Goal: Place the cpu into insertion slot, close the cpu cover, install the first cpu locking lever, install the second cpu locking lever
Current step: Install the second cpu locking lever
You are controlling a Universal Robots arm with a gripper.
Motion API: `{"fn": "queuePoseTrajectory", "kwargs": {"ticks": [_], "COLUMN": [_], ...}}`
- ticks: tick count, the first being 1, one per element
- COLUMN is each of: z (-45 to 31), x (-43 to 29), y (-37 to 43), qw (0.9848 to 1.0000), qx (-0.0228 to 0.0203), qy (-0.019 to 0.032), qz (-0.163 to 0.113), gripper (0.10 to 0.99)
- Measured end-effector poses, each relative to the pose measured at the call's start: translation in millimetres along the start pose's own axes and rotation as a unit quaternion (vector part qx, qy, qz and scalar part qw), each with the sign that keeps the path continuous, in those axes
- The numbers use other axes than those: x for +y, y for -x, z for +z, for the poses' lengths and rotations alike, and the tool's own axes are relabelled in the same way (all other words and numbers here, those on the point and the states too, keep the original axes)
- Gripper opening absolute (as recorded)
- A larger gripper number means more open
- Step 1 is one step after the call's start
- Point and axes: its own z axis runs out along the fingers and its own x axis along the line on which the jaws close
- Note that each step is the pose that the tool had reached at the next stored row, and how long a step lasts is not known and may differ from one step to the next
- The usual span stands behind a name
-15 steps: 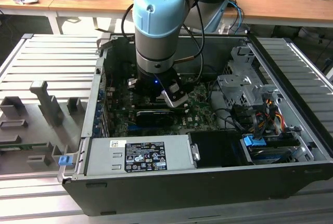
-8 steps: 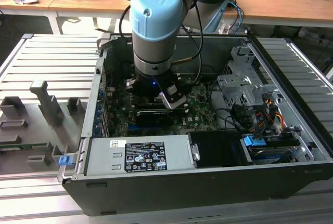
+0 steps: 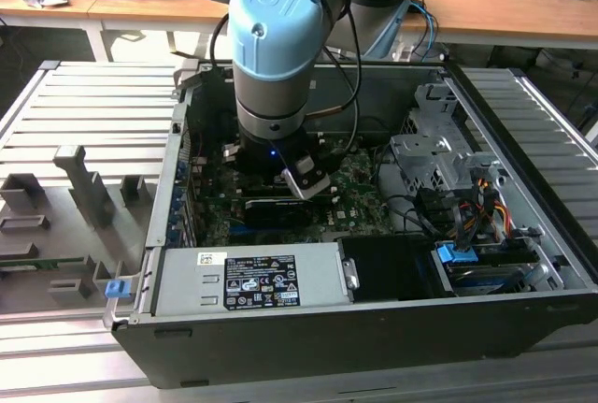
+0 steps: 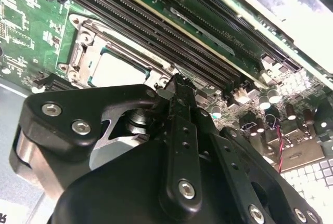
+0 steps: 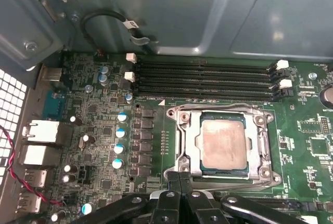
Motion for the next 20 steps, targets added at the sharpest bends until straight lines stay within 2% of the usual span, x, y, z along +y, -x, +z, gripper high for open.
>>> {"fn": "queuePoseTrajectory", "kwargs": {"ticks": [8, 18, 20], "z": [6.0, 14.2, 14.5], "x": [-2.6, -5.8, -6.0], "y": [-2.4, -3.4, -3.4], "qw": [0.9999, 0.9996, 0.9996], "qx": [-0.0008, -0.0013, -0.0014], "qy": [0.0161, 0.0282, 0.0292], "qz": [0.000, 0.000, 0.000], "gripper": [0.106, 0.106, 0.106]}}
